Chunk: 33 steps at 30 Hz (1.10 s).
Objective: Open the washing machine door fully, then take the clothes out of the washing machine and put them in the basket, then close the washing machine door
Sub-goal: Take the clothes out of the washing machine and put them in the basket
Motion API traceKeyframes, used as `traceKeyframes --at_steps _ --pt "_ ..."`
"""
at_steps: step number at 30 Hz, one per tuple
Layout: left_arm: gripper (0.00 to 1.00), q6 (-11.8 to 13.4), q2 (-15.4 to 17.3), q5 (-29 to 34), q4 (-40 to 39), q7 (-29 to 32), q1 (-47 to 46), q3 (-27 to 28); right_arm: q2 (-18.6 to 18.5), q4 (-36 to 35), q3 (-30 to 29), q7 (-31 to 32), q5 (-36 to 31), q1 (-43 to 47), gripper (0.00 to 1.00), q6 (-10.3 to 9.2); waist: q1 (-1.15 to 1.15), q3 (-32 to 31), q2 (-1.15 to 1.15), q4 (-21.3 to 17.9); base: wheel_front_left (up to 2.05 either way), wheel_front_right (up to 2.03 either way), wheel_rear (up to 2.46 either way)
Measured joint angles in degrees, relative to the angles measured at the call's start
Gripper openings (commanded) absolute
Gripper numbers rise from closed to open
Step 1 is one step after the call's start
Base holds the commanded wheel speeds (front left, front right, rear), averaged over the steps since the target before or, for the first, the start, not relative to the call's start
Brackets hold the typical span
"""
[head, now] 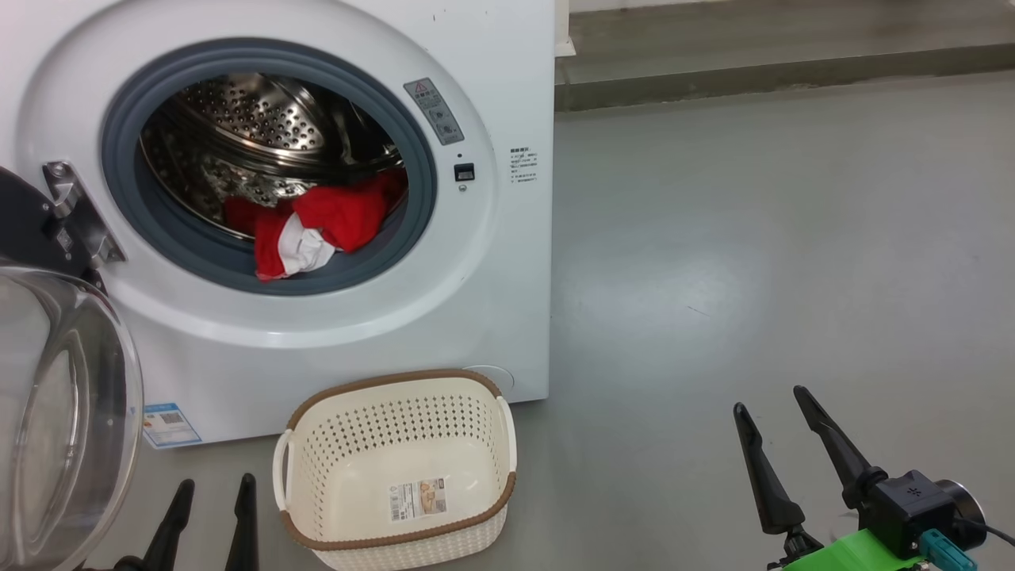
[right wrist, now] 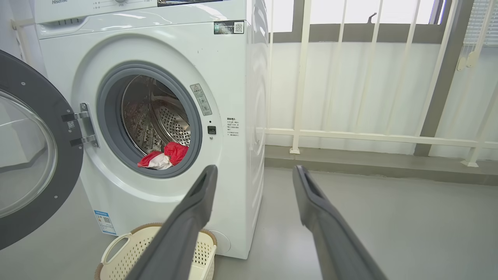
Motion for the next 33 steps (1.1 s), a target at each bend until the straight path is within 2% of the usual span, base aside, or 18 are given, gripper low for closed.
traceKeyframes --at_steps 12,26,33 --pt "1.00 1.12 0.22 0.01 -0.75 0.05 0.02 -0.37 0.00 -0.11 0.05 0.00 0.01 0.37 1.00 0.00 0.00 -0.29 0.00 0.48 0.21 -0.22 0.01" --pt "1.00 1.34 0.26 -0.20 -2.08 0.07 0.04 -0.77 -0.01 -0.04 0.75 0.00 0.01 0.56 1.00 0.00 0.00 0.67 0.00 0.72 1.56 -1.56 0.00" --pt "1.00 1.36 0.43 -0.43 -2.50 0.14 0.03 -1.09 -0.05 0.07 1.29 0.00 0.02 0.53 1.00 0.00 0.00 1.05 0.00 0.38 0.87 -0.87 0.00"
